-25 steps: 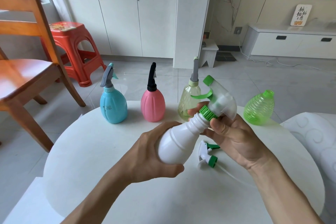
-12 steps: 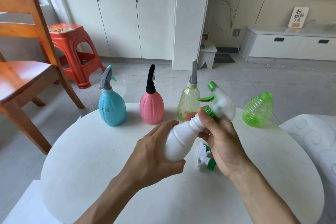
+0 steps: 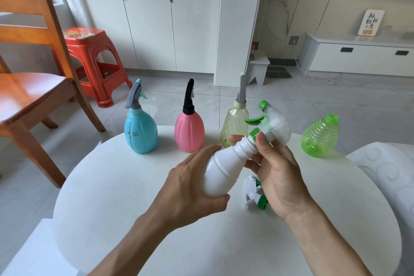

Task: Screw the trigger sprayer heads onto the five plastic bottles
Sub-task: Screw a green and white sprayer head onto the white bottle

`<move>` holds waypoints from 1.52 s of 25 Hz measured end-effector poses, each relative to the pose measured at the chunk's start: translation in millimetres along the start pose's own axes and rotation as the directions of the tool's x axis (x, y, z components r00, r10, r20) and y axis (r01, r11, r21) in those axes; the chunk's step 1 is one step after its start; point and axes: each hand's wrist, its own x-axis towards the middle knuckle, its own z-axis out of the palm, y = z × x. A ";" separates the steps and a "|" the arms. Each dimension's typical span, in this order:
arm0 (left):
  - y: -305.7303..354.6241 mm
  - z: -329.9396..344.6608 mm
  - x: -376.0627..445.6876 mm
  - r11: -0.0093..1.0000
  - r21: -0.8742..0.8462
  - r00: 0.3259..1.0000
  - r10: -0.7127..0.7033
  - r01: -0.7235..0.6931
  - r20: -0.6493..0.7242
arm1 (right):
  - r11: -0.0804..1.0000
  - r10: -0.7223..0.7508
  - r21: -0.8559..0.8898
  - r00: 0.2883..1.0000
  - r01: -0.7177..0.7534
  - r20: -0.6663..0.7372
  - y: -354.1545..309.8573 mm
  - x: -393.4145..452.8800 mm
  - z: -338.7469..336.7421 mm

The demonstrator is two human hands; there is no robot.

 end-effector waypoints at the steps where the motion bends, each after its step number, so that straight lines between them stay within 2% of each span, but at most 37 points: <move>1: 0.0 -0.5 -0.2 1.000 -0.004 1.000 -0.012 0.012 0.005 | 1.000 0.004 0.010 1.000 -0.004 0.003 0.1 0.7 -2.7; 5: -0.4 -5.6 1.1 0.995 -0.065 0.995 -0.073 0.077 0.072 | 0.999 0.031 0.004 0.992 -0.032 0.121 -6.8 4.9 -15.4; 10: 1.1 -17.6 5.4 0.923 -0.334 0.925 -0.056 0.192 0.376 | 0.996 0.065 0.036 0.931 -0.084 0.359 -21.0 12.4 -32.4; 13: 2.4 -20.2 4.4 0.890 -0.399 0.896 -0.025 0.222 0.443 | 0.990 0.065 0.091 0.906 -0.112 0.418 -22.2 10.6 -31.6; 16: 5.0 -17.3 3.0 0.935 -0.307 0.935 -0.065 0.180 0.350 | 0.997 0.051 0.033 0.947 -0.065 0.318 -20.0 8.7 -24.9; 19: 6.9 -8.7 1.3 0.955 -0.243 0.956 -0.102 0.172 0.274 | 0.997 0.067 0.033 0.988 -0.073 0.142 -11.2 4.0 -12.4; 22: 7.4 -1.1 1.1 0.953 -0.234 0.960 -0.133 0.192 0.248 | 0.996 0.088 -0.001 0.995 -0.088 -0.040 -1.3 0.9 0.0; 24: 5.7 1.2 1.6 0.955 -0.226 0.964 -0.141 0.192 0.225 | 0.991 0.072 -0.103 0.993 -0.081 -0.094 -0.8 1.7 3.1; 26: 3.9 1.0 2.7 0.959 -0.208 0.969 -0.151 0.192 0.196 | 0.990 0.053 -0.126 0.995 -0.064 -0.086 -2.6 3.4 1.8; 32: 3.9 -4.3 3.4 0.976 -0.163 0.985 -0.129 0.147 0.113 | 0.998 0.048 -0.026 0.998 -0.049 -0.031 -5.1 1.7 3.0; 35: 5.8 -4.2 1.4 0.982 -0.145 0.989 -0.105 0.119 0.101 | 0.988 0.130 0.089 0.991 -0.128 -0.014 -3.3 1.9 1.4; 38: 6.0 -2.0 0.2 0.986 -0.131 0.991 -0.090 0.102 0.097 | 0.984 0.148 0.105 0.989 -0.147 -0.010 -3.3 1.2 1.3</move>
